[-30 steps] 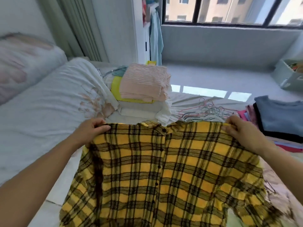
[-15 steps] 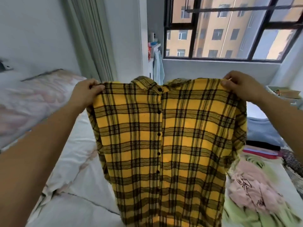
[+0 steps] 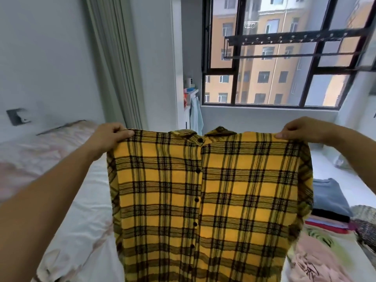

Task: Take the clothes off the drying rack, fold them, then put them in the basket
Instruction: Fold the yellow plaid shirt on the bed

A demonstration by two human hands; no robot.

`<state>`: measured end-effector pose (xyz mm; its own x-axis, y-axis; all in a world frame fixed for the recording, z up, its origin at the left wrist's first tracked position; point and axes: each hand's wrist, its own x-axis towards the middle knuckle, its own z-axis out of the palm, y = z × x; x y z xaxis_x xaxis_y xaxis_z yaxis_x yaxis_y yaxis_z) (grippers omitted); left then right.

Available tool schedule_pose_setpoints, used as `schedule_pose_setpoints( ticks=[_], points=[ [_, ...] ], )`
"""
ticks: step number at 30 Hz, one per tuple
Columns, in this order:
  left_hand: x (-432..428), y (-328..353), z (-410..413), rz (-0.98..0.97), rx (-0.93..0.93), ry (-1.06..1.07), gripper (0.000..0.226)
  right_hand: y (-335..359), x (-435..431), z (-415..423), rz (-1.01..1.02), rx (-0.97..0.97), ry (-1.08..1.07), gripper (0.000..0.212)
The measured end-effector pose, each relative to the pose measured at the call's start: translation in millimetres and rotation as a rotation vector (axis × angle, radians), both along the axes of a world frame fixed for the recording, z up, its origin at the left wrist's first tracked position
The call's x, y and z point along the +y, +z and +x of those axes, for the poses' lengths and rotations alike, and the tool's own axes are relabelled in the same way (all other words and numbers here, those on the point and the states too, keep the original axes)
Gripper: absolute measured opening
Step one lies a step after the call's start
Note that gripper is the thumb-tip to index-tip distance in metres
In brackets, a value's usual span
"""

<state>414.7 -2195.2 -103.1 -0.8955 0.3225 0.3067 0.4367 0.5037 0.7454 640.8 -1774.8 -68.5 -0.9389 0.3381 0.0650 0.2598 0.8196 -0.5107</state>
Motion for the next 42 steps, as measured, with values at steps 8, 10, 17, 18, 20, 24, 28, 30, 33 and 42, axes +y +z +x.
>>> schedule_pose_setpoints(
  ticks=[8, 10, 17, 18, 20, 24, 28, 30, 33, 42],
  points=[
    [36, 7, -67, -0.073, -0.087, -0.011, 0.034, 5, 42, -66, -0.152, 0.141, -0.043, 0.029],
    [46, 8, -94, -0.085, -0.097, -0.025, 0.033, 7, 53, -92, -0.170, 0.147, -0.052, 0.027],
    [89, 9, -199, -0.089, -0.180, -0.051, 0.039, 7, 91, -195, -0.265, 0.199, -0.122, 0.019],
    [94, 10, -215, -0.109, -0.195, -0.061, 0.040, 8, 97, -209, -0.275, 0.210, -0.135, 0.018],
    [107, 14, -243, -0.136, -0.192, -0.057, 0.033, 11, 107, -236, -0.283, 0.228, -0.148, 0.019],
    [133, 39, -291, -0.079, -0.117, 0.016, 0.030, 30, 121, -281, -0.285, 0.292, -0.152, 0.019],
    [147, 70, -329, 0.060, -0.056, 0.025, 0.028, 61, 127, -309, -0.258, 0.382, -0.163, 0.013],
    [149, 88, -337, 0.126, -0.032, 0.016, 0.026, 77, 128, -316, -0.247, 0.424, -0.149, 0.013],
    [144, 103, -340, 0.186, 0.031, 0.015, 0.022, 91, 124, -318, -0.235, 0.450, -0.120, 0.013],
    [115, 21, -255, 0.176, -0.111, -0.022, 0.018, 9, 120, -261, -0.316, 0.336, -0.021, 0.022]
  ],
)
